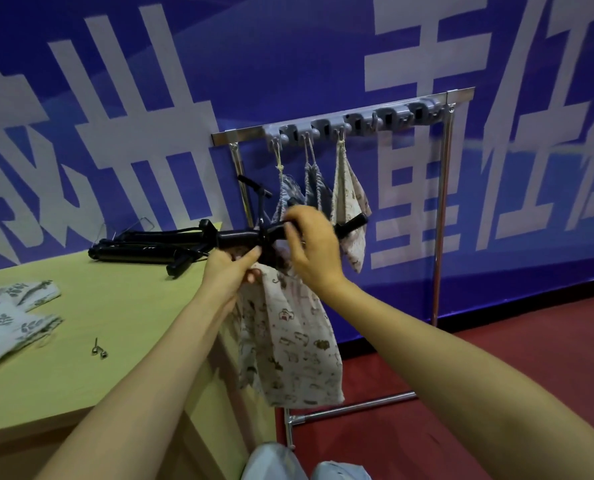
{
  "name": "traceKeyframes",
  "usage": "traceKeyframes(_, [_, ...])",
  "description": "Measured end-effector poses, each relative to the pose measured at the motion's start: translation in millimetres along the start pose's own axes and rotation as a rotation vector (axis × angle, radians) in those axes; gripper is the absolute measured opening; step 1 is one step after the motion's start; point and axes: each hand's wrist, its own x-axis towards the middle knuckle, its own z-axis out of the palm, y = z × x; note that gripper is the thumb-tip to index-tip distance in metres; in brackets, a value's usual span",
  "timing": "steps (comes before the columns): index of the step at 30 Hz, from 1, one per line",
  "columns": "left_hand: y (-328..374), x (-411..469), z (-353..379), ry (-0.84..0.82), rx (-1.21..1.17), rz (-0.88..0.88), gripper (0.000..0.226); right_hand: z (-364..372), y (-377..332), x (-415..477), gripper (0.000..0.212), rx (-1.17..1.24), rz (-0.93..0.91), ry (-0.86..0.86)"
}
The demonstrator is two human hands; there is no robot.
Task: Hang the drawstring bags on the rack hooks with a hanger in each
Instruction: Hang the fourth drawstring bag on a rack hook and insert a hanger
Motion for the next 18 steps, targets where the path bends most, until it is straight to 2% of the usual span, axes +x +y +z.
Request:
traceKeyframes(2, [-2.0, 2.2, -1.4, -0.002, -0.002, -0.008, 0.016, -14.9, 9.2, -11.6, 0.021, 0.079, 0.378, 0.104])
traceKeyframes(4, [-2.8, 3.0, 0.1, 0.007, -0.009, -0.009, 0.017, -20.4, 34.8, -25.9, 0.032, 0.041, 0.771, 0.052])
traceKeyframes(6, [-3.0, 2.6, 2.9, 0.014, -0.023, -0.005, 0.017, -19.8, 54.9, -42.2, 0.044, -0.047, 1.034, -0.227])
traceKeyframes(8, [-3.5, 3.2, 4.5, 0.007, -0.032, 0.002, 0.017, -10.9, 64.9, -53.5, 0.059, 0.015, 1.202, -0.462])
traceKeyframes(11, [-6.1, 4.9, 7.5, -0.008, 0.021, 0.006, 0.014, -1.1, 64.7, -56.3, 0.072, 0.344, 1.409, -0.532])
traceKeyframes(13, [-6.3, 4.7, 10.5, 0.001, 0.039, -0.001, 0.011, -3.6, 53.3, -49.1, 0.062, 0.472, 1.449, -0.514])
traceKeyframes(16, [-5.6, 0.3, 16.3, -0.019, 0.034, 0.008, 0.011, -9.0, 49.9, -41.1, 0.029, 0.368, 1.393, -0.522])
traceKeyframes(18, [-7.1, -1.5, 17.3, -0.032, 0.037, 0.017, 0.011, -10.0, 47.0, -38.3, 0.021, 0.312, 1.367, -0.506])
